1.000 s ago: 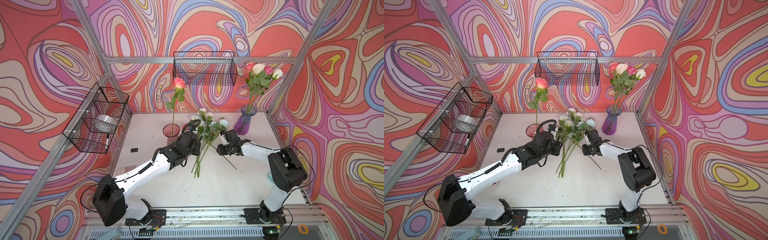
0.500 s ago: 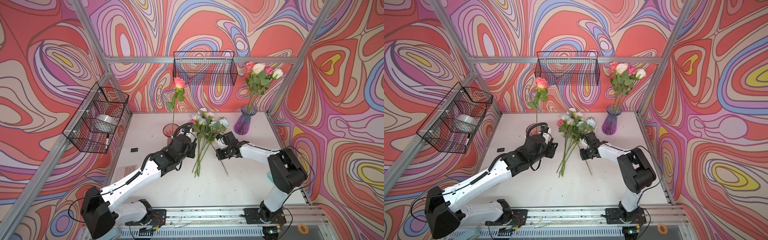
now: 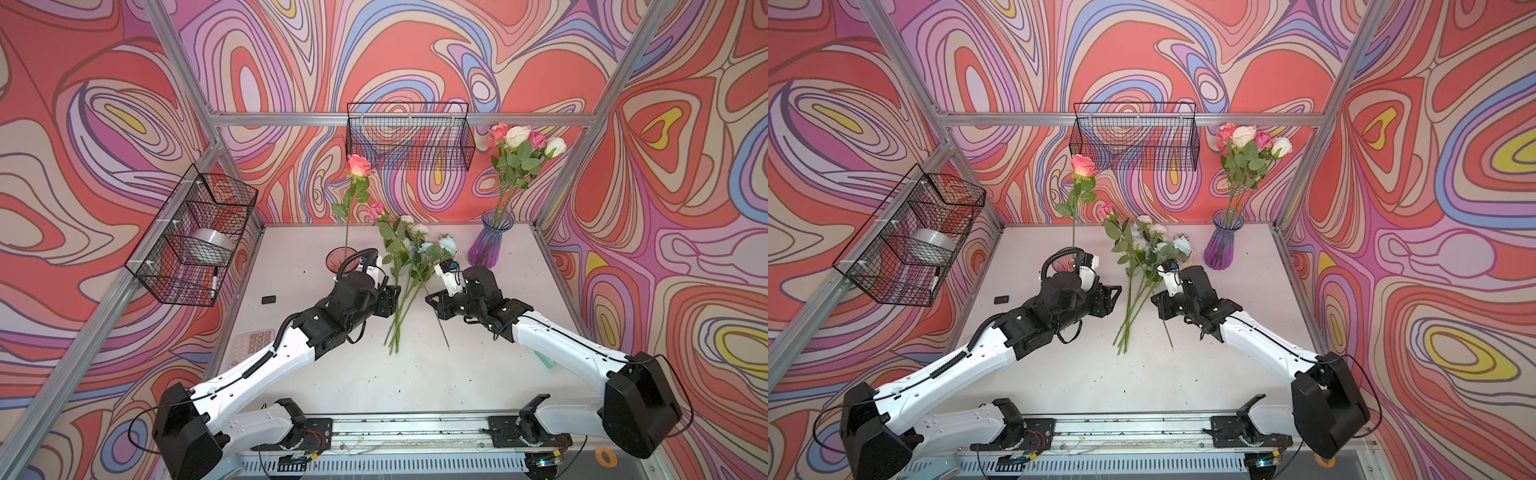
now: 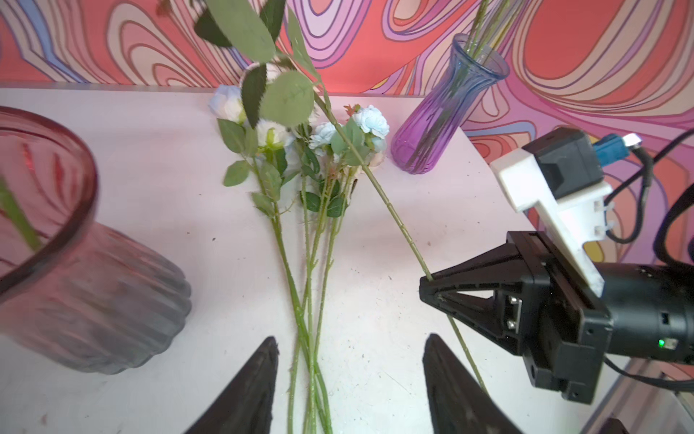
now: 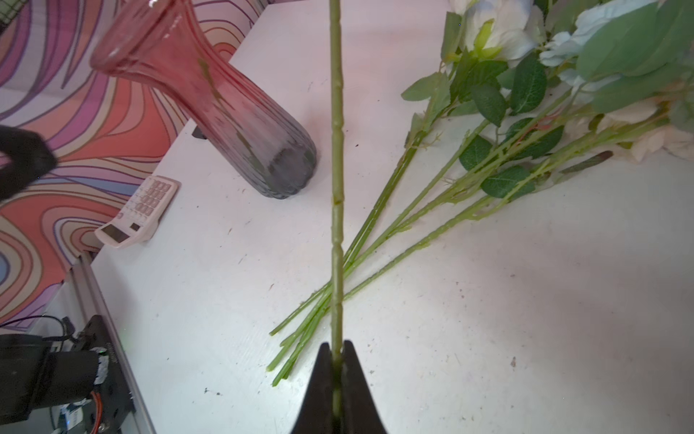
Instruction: Arrange the flowers into the vase
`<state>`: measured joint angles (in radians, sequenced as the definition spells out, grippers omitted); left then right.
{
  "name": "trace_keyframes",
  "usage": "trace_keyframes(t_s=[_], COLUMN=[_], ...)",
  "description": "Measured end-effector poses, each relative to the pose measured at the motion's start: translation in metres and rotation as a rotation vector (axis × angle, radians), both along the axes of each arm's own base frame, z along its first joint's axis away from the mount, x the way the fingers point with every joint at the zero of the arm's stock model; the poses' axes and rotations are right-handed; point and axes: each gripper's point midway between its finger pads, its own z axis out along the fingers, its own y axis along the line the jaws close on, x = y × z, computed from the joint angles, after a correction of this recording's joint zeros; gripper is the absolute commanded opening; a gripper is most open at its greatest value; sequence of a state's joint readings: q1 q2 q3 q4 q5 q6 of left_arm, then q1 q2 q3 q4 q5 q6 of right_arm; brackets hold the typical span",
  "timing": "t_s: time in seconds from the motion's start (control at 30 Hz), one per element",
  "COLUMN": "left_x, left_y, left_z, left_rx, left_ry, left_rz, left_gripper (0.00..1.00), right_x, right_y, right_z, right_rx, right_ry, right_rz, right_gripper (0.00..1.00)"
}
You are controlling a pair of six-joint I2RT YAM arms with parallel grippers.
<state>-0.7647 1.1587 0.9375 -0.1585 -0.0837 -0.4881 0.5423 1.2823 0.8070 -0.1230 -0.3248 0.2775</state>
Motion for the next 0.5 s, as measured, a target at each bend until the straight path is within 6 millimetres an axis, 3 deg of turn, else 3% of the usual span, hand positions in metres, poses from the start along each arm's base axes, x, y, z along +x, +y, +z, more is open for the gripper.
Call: trace_keyframes(t_s=[0.37,0.5], left_x=[0.023,0.022], left_y=[-0.039,-0.059], left_z=[0.014,0.013], left_rx=[-0.317,-0.383], left_ry=[0.042,0.061], left_rz=[-0.137,-0.22], left_gripper=[0.71,0.6], right_x=[-0.04,-0.047], right_y=[0.008,0.008], right_z=[0.038,0.042], right_rx=[0.22,0.256], right_ry=[-0.082,-0.088], right_rz=[0.05,0.062], right_gripper=[0.0,0.0])
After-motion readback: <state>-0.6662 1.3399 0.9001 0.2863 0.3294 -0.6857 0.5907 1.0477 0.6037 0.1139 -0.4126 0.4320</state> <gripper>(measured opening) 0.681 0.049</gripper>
